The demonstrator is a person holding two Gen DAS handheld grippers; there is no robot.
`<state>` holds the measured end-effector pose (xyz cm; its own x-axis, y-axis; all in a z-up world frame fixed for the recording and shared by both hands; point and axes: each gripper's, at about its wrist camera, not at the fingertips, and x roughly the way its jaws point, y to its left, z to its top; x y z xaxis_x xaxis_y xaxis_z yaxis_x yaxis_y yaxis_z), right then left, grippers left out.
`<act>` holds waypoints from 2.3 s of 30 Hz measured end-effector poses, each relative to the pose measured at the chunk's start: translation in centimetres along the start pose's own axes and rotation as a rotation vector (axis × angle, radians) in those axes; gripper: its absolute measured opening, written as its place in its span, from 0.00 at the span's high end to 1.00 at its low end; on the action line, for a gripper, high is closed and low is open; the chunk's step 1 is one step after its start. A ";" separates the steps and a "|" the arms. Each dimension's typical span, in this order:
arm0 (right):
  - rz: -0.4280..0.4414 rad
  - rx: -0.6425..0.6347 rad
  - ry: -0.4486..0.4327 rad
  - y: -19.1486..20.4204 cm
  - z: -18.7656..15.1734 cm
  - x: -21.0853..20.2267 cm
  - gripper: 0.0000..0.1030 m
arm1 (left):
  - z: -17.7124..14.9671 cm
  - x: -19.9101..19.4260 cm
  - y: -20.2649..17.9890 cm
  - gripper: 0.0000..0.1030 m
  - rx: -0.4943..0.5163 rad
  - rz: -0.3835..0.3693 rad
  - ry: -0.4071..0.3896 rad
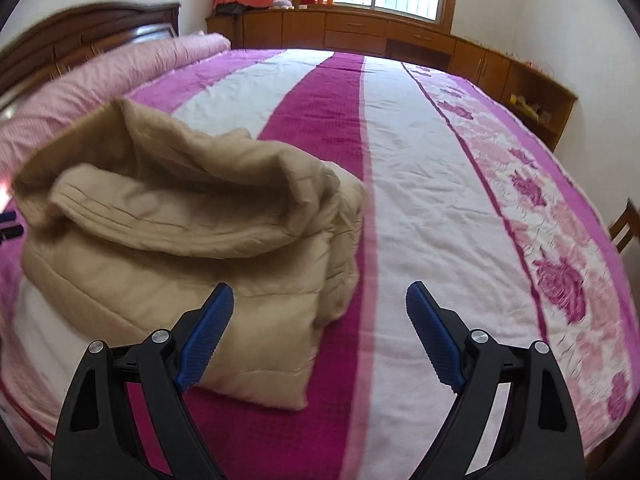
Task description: Fold large clothes
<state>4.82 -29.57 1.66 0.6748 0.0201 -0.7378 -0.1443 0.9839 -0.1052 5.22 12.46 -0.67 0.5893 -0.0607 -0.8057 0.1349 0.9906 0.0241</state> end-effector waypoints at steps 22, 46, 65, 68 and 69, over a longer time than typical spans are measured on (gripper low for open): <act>0.272 0.244 -0.095 -1.5 7.6 5.6 0.95 | 9.9 5.2 -0.8 1.00 -0.116 -0.094 -0.149; 0.174 0.245 -0.043 -1.8 9.6 8.5 0.35 | 11.2 8.7 3.3 0.64 -0.261 -0.082 -0.043; 0.184 0.328 -0.014 -2.4 10.3 10.5 0.83 | 11.7 12.6 0.4 0.60 -0.237 -0.029 0.016; 0.163 0.355 0.053 -2.7 10.5 12.6 0.83 | 12.3 14.1 0.4 0.58 -0.236 -0.013 0.034; 0.159 0.363 0.076 -2.7 10.4 13.3 0.82 | 12.4 14.4 0.4 0.58 -0.237 -0.010 0.041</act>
<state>21.76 -30.10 -0.93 0.6073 0.1778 -0.7743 0.0316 0.9685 0.2472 23.65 10.48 -4.94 0.5554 -0.0708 -0.8286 -0.0531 0.9913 -0.1203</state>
